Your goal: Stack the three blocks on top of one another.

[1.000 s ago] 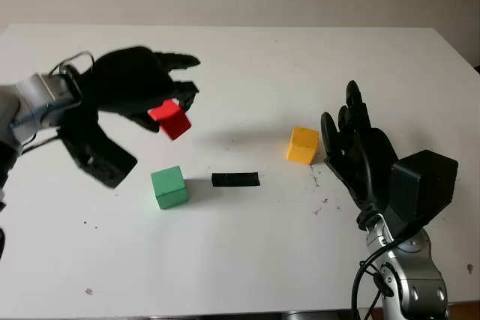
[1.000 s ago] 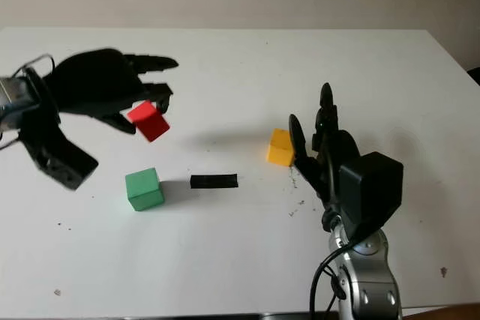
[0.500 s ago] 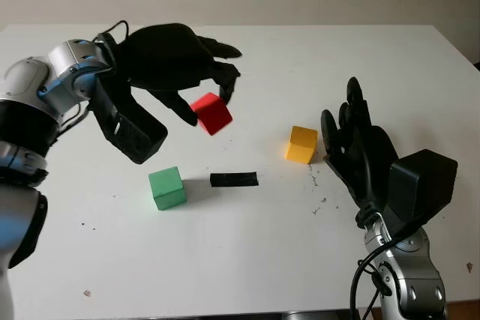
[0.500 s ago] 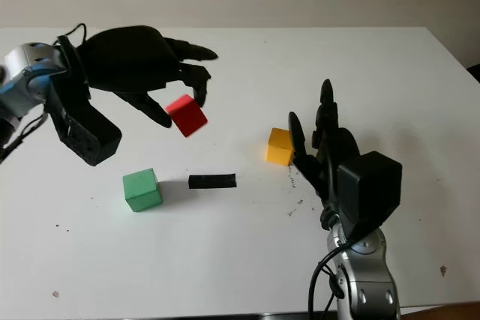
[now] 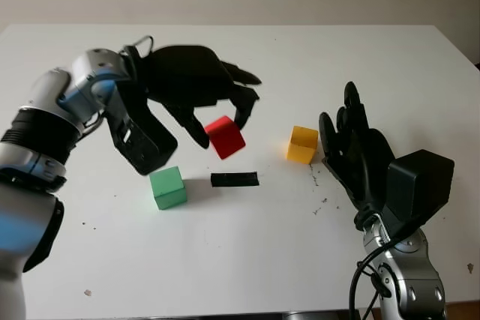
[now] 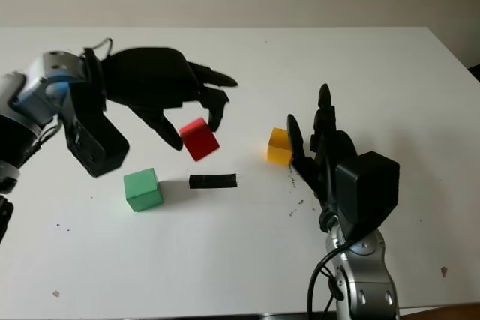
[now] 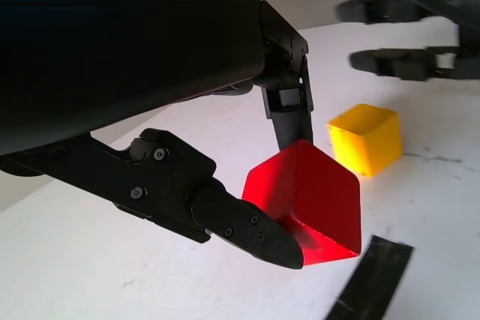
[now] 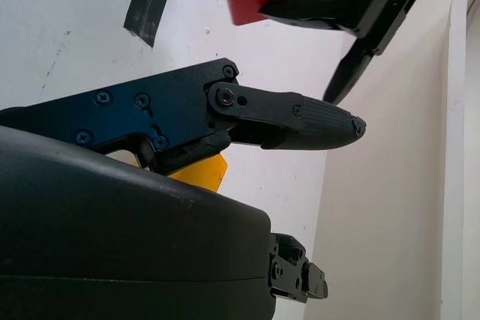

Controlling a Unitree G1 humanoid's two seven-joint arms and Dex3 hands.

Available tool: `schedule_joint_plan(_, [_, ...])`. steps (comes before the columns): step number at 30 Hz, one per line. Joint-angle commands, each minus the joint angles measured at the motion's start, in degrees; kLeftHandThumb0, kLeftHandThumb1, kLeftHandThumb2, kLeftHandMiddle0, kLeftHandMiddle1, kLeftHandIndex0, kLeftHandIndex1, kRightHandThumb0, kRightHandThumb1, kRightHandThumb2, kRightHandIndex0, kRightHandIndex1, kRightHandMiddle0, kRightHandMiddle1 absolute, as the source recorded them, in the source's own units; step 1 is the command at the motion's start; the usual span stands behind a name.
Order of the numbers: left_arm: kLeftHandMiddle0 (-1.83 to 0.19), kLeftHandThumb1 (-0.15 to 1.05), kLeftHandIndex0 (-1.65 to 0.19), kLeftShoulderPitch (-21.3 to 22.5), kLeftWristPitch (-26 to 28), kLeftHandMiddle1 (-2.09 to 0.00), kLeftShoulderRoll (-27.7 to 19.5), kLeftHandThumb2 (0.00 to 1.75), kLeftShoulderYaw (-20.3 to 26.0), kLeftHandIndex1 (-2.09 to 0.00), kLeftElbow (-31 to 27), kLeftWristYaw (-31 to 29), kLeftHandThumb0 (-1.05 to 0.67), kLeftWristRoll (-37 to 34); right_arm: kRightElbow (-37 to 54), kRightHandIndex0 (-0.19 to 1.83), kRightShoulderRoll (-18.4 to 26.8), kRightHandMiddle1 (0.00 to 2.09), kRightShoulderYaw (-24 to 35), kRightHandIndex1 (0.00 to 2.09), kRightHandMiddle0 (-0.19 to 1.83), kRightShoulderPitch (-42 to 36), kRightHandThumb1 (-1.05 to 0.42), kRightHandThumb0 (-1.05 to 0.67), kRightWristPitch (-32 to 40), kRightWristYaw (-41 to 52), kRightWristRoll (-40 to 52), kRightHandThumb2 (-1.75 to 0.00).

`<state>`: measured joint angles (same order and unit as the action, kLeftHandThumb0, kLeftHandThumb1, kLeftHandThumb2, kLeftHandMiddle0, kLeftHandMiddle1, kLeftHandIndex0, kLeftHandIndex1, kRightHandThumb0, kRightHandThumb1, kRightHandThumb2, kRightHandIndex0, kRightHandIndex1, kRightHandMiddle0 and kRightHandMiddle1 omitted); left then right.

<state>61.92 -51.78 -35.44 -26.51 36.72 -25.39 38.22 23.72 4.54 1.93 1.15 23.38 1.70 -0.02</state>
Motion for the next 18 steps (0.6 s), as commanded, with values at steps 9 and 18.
schedule_joint_plan(9, [-0.26, 0.89, -0.44, -2.17, -2.57, -0.07, 1.44, 0.05, -2.26, -1.34, -1.34, 7.86, -0.47, 7.39, 1.04, -0.19, 0.07, 0.05, -0.08, 0.0, -0.18, -0.77, -1.05, -0.7, -2.06, -0.89, -0.99, -0.52])
schedule_joint_plan(18, [-0.25, 0.91, -0.36, -2.45, -4.04, -0.05, 1.73, 0.06, -4.44, -1.48, -1.28, 12.18, -0.44, 12.11, 1.3, -0.19, -0.29, 0.06, -0.03, 0.0, -0.17, -1.21, -1.05, -0.71, -2.57, -1.35, -1.78, -0.52])
